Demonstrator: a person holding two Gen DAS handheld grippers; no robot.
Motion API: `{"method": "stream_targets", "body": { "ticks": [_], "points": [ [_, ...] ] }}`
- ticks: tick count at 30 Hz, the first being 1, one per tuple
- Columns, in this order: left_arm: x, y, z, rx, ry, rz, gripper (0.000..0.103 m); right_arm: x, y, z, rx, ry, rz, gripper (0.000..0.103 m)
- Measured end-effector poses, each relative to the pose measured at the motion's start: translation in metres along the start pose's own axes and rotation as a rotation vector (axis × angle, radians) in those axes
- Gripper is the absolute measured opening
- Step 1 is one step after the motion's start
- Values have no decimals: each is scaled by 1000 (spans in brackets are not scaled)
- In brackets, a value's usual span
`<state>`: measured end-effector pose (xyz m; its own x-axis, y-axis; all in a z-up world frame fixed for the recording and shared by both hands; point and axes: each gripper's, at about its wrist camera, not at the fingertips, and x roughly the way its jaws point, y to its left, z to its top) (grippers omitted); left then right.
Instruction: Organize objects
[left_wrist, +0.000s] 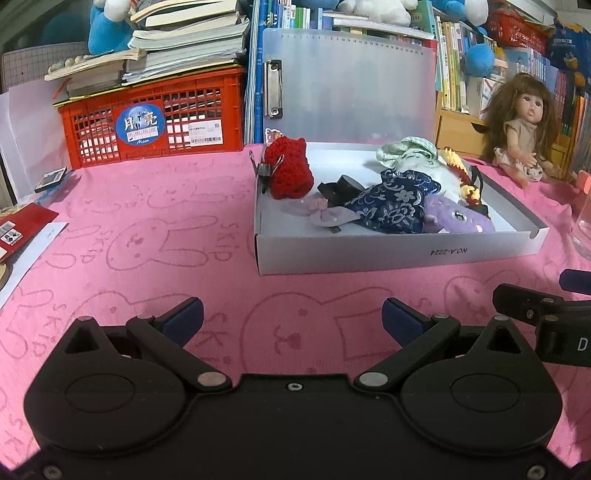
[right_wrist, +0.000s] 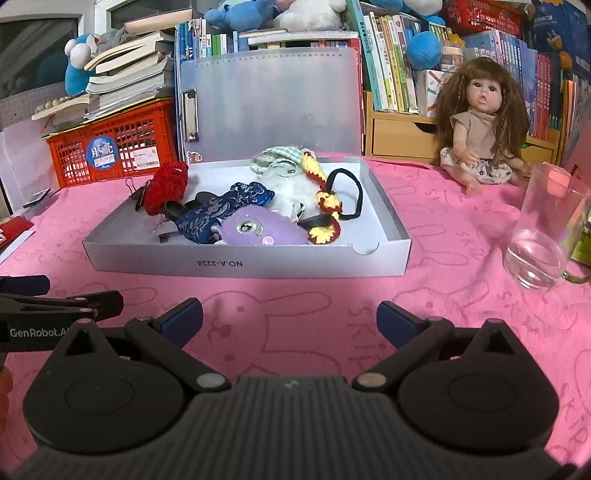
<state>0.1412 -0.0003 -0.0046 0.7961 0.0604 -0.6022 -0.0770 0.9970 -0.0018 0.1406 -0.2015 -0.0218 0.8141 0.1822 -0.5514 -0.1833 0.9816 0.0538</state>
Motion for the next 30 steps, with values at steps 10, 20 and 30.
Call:
{"method": "stream_targets", "body": {
  "ticks": [10,20,30],
  "points": [
    [0,2,-2,-11,20,-6,103,-1,0,-5,4,7,3,103],
    [5,0,-3,0,46,14,103,7,-2,-5,17,60,-16,103],
    [5,-1,-3,0,47,14,103,12,8,-5,-38,87,-57,103]
  ]
}}
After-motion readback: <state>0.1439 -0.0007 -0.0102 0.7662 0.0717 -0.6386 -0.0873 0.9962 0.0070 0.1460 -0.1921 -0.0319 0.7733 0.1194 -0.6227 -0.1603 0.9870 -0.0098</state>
